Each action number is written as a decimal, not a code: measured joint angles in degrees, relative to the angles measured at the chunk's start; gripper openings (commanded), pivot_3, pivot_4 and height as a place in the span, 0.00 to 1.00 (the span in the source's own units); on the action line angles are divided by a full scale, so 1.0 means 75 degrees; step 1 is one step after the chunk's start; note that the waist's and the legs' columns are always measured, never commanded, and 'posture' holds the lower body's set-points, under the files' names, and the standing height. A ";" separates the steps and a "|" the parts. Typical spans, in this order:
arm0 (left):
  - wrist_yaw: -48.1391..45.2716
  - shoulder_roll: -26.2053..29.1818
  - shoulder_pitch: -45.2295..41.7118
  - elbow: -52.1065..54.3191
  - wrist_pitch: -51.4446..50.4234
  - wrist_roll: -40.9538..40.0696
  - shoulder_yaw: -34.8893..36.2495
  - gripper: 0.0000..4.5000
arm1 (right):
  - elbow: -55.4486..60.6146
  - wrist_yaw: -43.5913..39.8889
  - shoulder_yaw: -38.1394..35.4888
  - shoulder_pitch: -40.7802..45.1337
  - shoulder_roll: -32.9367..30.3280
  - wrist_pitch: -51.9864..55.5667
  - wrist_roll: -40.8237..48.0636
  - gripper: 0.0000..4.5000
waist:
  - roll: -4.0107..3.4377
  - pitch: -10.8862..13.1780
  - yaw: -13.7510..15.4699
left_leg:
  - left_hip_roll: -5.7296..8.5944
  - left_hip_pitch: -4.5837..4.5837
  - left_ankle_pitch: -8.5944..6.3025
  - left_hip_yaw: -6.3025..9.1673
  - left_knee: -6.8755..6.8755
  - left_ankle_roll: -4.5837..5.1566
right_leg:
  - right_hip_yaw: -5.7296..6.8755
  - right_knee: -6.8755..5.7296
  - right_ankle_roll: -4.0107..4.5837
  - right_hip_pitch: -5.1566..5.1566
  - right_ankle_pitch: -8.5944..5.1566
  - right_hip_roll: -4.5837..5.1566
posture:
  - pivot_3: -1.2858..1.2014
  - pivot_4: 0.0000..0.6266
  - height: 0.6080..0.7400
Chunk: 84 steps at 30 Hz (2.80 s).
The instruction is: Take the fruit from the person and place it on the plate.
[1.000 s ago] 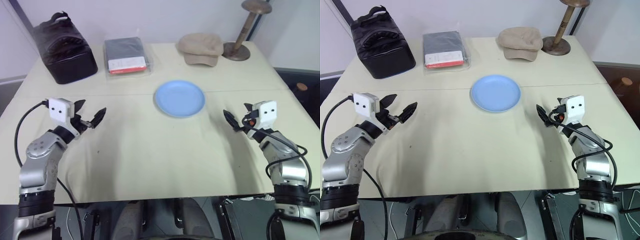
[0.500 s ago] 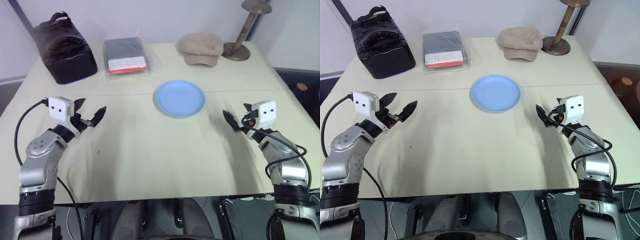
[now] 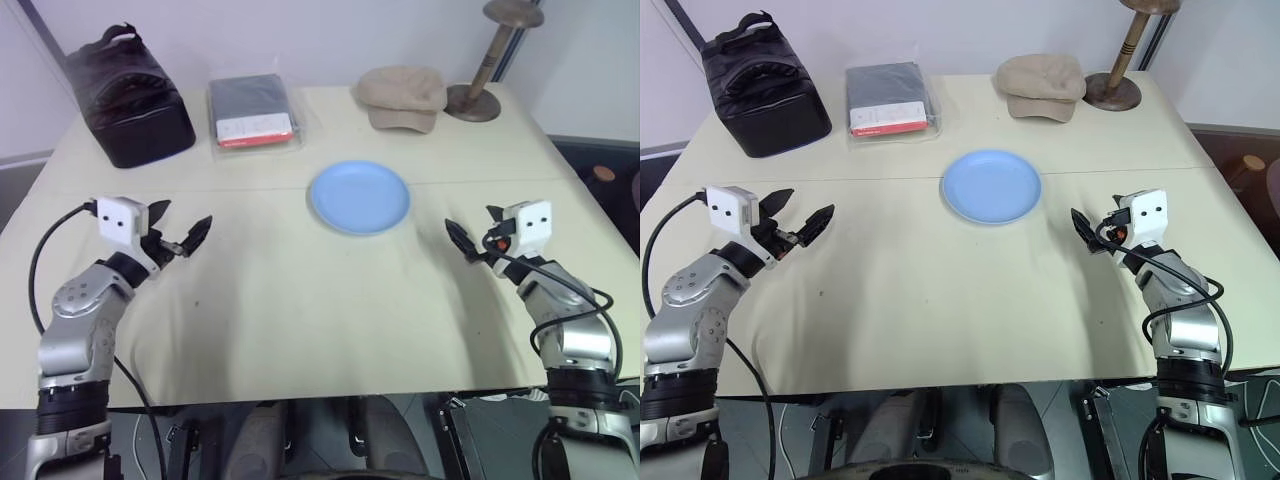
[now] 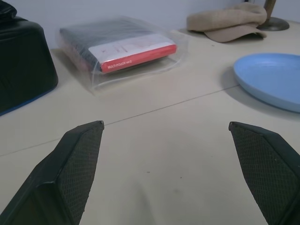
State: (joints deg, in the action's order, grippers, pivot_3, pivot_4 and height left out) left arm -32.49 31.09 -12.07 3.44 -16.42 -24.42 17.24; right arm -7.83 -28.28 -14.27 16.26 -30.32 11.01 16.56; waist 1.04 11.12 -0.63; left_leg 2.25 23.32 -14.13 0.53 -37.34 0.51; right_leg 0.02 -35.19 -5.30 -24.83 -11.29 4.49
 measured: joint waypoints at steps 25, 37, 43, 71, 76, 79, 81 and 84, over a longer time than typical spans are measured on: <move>-0.0266 0.0102 -0.0213 -0.0072 -0.0003 -0.0037 0.0002 1.00 | 0.0000 0.0012 0.0002 -0.0001 0.0004 -0.0001 -0.0004 0.99 | 0.0000 0.0000 0.0000 | 0.0000 0.0000 0.0000 0.0000 0.0000 0.0000 | 0.0001 0.0000 0.0000 0.0000 0.0000 -0.0002 | 0.52 0.24 1.00; -0.3258 0.1806 -0.1890 0.0758 -0.2272 -0.2904 -0.0073 1.00 | 0.0000 -0.0026 0.0047 0.0148 -0.0003 0.0001 -0.0009 0.99 | -0.0002 0.0000 -0.0036 | -0.0002 -0.0005 0.0000 -0.0001 -0.0001 0.0001 | 0.0001 0.0000 0.0001 0.0006 -0.0003 -0.0024 | 0.52 0.24 1.00; -0.3708 0.1856 -0.2280 0.0491 -0.2527 -0.2907 -0.0421 1.00 | 0.0188 -0.0058 0.0028 -0.0047 -0.0104 0.0131 -0.0003 0.99 | -0.0002 0.0000 -0.0020 | -0.0004 -0.0003 0.0001 -0.0001 -0.0005 0.0001 | 0.0001 0.0001 0.0001 0.0007 -0.0003 -0.0029 | 0.52 0.24 1.00; -0.3452 0.1295 -0.2604 -0.0123 -0.1776 -0.2147 -0.0604 1.00 | 0.0595 -0.0220 0.0130 0.3391 0.0396 0.2064 0.1848 0.99 | -0.0001 0.0000 -0.0023 | -0.0007 0.0003 0.0000 0.0000 -0.0007 0.0002 | 0.0000 0.0002 -0.0001 0.0001 -0.0001 -0.0016 | 0.52 0.24 1.00; -0.3243 0.1254 -0.2486 0.0119 -0.1776 -0.2169 -0.0528 1.00 | -0.0256 -0.0364 0.0238 0.3695 0.0544 0.1743 0.1642 0.99 | -0.0001 0.0000 -0.0028 | -0.0007 0.0003 0.0000 0.0000 -0.0005 0.0002 | 0.0000 0.0002 0.0000 -0.0001 -0.0001 -0.0011 | 0.52 0.24 1.00; -0.3134 0.1222 -0.2313 0.0236 -0.1776 -0.2179 -0.0479 1.00 | -0.0685 -0.0452 0.0290 0.3884 0.0601 0.1545 0.1538 0.99 | -0.0001 0.0000 -0.0031 | -0.0007 0.0004 0.0000 -0.0002 -0.0003 0.0001 | 0.0000 0.0001 0.0000 -0.0005 0.0000 -0.0011 | 0.52 0.24 1.00; -0.3080 0.1202 -0.2262 0.0257 -0.1776 -0.2179 -0.0453 1.00 | -0.0881 -0.0503 0.0307 0.3984 0.0610 0.1397 0.1452 0.99 | -0.0001 0.0000 -0.0030 | -0.0007 0.0004 0.0000 -0.0002 -0.0003 0.0001 | 0.0000 0.0001 0.0000 -0.0004 0.0000 -0.0011 | 0.52 0.24 1.00; -0.3005 0.1201 -0.2231 0.0309 -0.1776 -0.2179 -0.0388 1.00 | -0.1098 -0.0564 0.0328 0.4069 0.0655 0.1231 0.1405 0.87 | -0.0001 0.0000 -0.0030 | -0.0006 0.0004 0.0000 -0.0002 -0.0003 0.0001 | 0.0000 0.0001 0.0000 -0.0004 0.0000 -0.0012 | 0.52 0.24 1.00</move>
State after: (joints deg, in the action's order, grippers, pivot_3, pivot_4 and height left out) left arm -55.02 40.10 -28.81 5.76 -29.75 -40.77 14.33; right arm -16.07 -32.51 -11.81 46.77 -25.41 20.24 27.09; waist 1.03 11.12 -0.86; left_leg 2.20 23.34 -14.13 0.51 -37.37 0.52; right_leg 0.02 -35.18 -5.30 -24.86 -11.29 4.40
